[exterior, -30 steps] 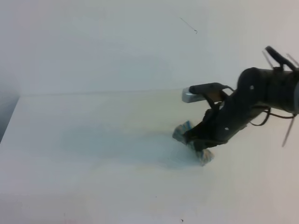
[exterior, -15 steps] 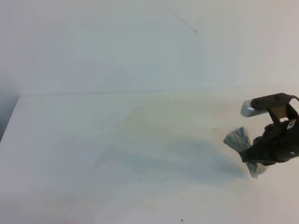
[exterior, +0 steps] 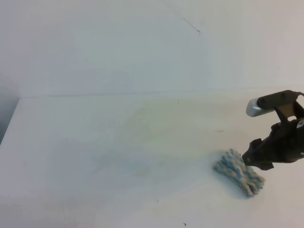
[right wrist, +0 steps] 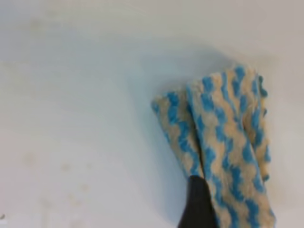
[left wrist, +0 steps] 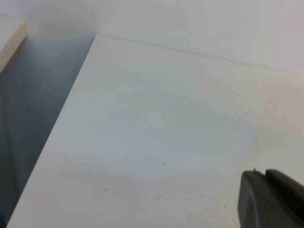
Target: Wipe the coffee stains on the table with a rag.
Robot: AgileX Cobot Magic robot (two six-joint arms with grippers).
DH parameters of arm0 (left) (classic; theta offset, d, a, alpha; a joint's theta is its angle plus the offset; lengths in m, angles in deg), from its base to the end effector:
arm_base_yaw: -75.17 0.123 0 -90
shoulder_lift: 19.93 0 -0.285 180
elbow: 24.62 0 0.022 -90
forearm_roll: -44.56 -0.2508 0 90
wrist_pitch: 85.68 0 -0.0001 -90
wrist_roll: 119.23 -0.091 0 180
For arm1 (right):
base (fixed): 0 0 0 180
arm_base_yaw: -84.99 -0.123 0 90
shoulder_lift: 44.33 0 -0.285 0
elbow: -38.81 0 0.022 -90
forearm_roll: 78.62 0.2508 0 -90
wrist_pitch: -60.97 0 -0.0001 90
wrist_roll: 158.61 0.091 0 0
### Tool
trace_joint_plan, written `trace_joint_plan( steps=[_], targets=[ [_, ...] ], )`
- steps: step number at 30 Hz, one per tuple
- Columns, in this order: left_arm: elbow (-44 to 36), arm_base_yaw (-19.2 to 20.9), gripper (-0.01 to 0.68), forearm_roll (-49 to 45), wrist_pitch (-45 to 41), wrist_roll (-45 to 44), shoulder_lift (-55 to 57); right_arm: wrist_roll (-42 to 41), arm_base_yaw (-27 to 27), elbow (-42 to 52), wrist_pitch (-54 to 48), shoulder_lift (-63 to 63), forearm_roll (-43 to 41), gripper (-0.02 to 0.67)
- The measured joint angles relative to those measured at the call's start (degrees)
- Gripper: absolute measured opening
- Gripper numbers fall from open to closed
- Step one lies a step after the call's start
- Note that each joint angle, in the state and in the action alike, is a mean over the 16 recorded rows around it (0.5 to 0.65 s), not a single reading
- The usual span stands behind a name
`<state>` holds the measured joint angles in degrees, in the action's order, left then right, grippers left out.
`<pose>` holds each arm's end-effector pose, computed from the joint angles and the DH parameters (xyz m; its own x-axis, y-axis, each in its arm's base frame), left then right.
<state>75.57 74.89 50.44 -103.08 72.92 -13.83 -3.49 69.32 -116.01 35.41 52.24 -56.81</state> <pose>0.0537 -0.0031 0.1722 -0.2284 -0.3038 -0.9249 -0.0367 0.9521 -0.3037 0.2926 0.0973 0.2186 -0.7613 -0.3034 -0.5731 -0.4220 0.9029 0.0825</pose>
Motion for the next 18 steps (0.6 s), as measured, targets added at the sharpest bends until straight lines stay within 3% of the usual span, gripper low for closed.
trace_joint_plan(
  steps=[3,6,18],
  targets=[
    [0.0,0.0,0.001,0.0,0.0,0.0,0.0,-0.8,0.0,0.0,-1.1,-3.8,0.2,0.429],
    [0.0,0.0,0.001,0.0,0.0,0.0,0.0,-1.5,0.0,0.0,-2.5,-8.8,0.2,0.411],
    [0.0,0.0,0.001,0.0,-0.1,0.0,0.0,-1.9,0.0,0.0,-7.0,-29.9,-1.9,0.081]
  ],
)
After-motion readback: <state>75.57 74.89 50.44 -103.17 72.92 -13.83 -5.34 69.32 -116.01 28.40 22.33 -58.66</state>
